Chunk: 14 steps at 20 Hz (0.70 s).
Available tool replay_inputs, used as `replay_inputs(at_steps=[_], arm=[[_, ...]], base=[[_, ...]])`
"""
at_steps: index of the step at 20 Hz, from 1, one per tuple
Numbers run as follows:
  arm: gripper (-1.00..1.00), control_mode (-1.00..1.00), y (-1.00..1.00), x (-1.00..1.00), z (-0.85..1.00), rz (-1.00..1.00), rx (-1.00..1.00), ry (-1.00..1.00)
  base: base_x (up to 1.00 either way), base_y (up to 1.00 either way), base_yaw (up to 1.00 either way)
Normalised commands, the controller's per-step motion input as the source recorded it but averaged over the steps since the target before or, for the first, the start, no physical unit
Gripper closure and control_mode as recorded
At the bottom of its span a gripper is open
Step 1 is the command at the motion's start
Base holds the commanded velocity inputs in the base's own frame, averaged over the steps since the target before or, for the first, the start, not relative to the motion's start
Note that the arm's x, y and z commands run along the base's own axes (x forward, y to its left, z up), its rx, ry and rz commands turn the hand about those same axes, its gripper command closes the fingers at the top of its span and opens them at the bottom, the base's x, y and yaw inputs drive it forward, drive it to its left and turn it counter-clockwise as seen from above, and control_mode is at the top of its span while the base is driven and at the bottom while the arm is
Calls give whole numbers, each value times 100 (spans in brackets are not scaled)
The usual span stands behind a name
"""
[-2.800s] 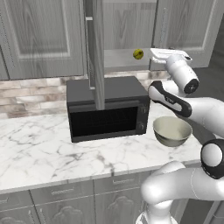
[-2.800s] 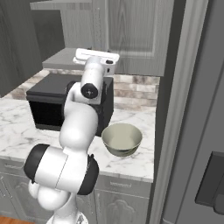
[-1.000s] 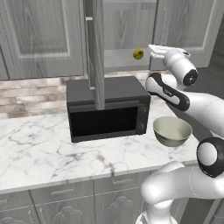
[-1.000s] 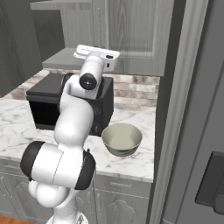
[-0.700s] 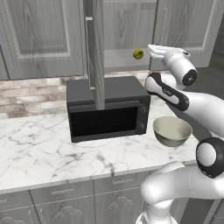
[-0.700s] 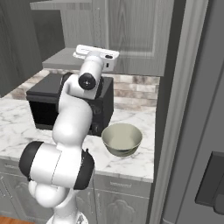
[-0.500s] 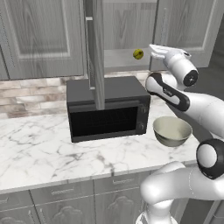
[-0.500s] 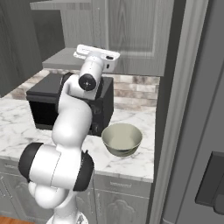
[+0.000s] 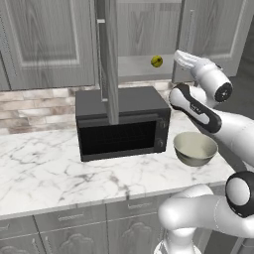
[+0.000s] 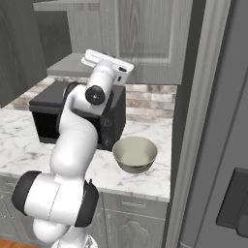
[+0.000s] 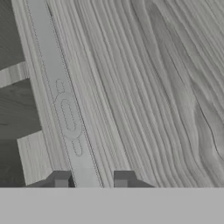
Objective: Open the cabinet. Pick the pear and orange from the cabinet and place them into the bowl. Then close the cabinet.
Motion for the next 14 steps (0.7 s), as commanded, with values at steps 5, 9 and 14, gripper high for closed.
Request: replay_inputs(at_steps=[5, 9, 14], arm=[[100, -100, -72, -82, 58, 0, 13, 1], [100, -100, -90, -92, 60, 0, 12, 0], [100, -100, -100, -99, 52, 4, 12, 0]], base=[[0, 0, 0], [0, 0, 0], [0, 0, 0]])
